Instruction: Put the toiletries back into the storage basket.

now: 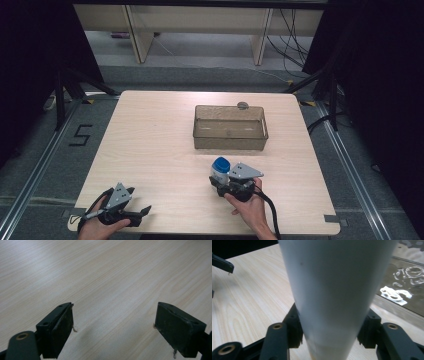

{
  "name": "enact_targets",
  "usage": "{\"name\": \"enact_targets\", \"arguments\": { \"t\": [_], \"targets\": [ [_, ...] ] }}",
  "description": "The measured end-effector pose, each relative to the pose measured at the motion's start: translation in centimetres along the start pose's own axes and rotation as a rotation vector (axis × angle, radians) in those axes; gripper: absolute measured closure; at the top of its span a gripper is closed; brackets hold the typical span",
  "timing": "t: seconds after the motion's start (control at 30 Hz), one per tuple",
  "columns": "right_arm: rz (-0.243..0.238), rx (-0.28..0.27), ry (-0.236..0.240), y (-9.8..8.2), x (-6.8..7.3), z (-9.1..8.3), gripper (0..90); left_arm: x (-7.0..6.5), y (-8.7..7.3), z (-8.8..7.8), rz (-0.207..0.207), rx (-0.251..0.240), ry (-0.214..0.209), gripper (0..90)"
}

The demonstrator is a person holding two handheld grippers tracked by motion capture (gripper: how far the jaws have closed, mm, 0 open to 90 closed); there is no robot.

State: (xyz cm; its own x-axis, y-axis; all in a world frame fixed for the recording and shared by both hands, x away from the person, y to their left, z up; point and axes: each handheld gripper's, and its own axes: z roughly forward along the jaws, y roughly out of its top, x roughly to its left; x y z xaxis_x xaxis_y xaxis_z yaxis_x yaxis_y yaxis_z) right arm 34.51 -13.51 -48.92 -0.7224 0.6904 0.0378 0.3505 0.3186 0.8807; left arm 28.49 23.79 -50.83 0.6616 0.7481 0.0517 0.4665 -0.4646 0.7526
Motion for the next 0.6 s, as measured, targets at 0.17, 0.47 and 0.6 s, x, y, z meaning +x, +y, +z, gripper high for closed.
{"name": "enact_targets", "arguments": {
  "t": [0.17,0.47,0.6],
  "targets": [
    [0.007,-0.016,0.018,0.0,0.0,0.3,54.8,-0.3,0.0,0.1,-0.01,-0.017,-0.001,14.8],
    [0.014,-0.036,-0.007,0.9,-0.4,-0.7,55.6,-0.3,0.0,0.0,-0.003,-0.013,-0.007,14.7],
    [0.032,-0.034,-0.001,1.0,-0.5,-0.8,55.7,-0.2,0.1,-0.1,0.004,-0.004,-0.003,14.7]
  ]
}}
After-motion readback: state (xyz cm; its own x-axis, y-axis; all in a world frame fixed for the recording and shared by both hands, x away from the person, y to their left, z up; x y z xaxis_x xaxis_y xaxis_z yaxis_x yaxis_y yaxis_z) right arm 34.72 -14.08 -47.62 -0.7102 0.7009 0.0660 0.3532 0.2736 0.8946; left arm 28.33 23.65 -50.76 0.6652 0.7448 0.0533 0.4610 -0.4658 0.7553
